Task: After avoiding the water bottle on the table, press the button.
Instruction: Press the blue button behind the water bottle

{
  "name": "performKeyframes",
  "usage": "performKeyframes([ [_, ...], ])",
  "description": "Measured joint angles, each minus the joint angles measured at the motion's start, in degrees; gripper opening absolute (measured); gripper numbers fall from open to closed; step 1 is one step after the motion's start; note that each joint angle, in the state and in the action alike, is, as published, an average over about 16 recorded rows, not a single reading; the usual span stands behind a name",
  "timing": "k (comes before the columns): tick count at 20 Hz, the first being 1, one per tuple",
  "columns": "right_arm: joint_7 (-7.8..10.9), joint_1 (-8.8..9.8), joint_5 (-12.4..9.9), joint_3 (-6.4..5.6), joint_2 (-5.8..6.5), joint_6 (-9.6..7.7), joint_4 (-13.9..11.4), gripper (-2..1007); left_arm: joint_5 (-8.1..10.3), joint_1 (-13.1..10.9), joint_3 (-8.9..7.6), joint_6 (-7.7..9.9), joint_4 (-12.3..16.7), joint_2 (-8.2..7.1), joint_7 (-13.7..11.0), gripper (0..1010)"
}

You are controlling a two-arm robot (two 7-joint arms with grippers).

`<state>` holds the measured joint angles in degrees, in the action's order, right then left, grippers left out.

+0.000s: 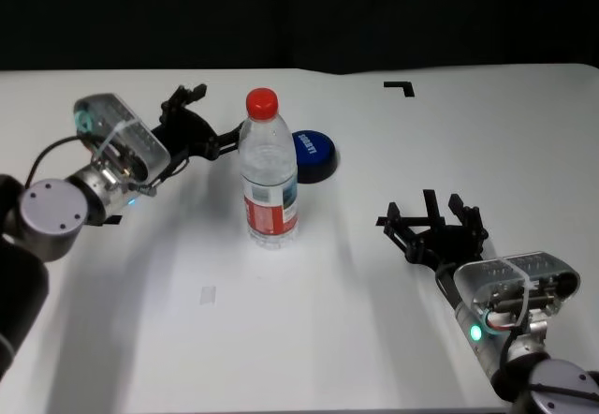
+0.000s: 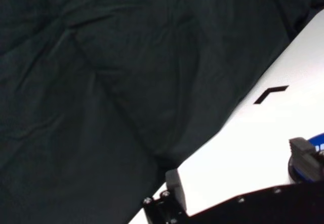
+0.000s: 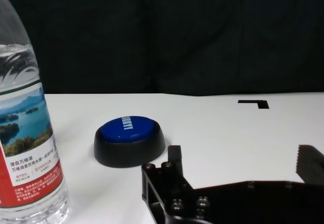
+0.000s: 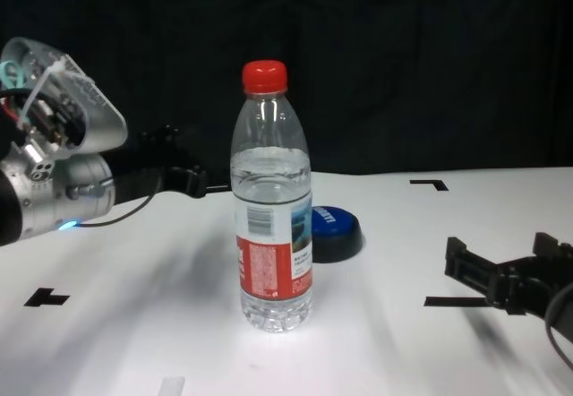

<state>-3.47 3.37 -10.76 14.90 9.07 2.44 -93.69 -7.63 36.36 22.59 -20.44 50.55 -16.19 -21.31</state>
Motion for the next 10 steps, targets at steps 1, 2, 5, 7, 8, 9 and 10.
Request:
performKeyframes([
  [1,0.00,0.00,0.00,0.00,0.00,0.00,0.00,1003,-0.10,0.42,0.12,-0.16,-0.51,0.23,0.03,1003],
  [2,0.00,0.00,0.00,0.00,0.00,0.00,0.00,1003,-0.20,0.85,0.23,-0.32,-1.03,0.47,0.07,1003],
  [5,0.00,0.00,0.00,0.00,0.00,0.00,0.00,1003,-0.55,2.03,0.58,-0.79,-2.56,1.13,0.24,1003],
  [7,0.00,0.00,0.00,0.00,0.00,0.00,0.00,1003,-0.82,2.77,0.80,-1.12,-3.58,1.56,0.41,1003],
  [8,0.00,0.00,0.00,0.00,0.01,0.00,0.00,1003,-0.96,3.13,0.91,-1.28,-4.07,1.77,0.49,1003],
  [9,0.00,0.00,0.00,0.00,0.00,0.00,0.00,1003,-1.09,3.47,1.02,-1.43,-4.56,1.97,0.57,1003],
  [10,0.00,0.00,0.00,0.00,0.00,0.00,0.00,1003,-1.23,3.77,1.12,-1.58,-5.02,2.16,0.67,1003],
])
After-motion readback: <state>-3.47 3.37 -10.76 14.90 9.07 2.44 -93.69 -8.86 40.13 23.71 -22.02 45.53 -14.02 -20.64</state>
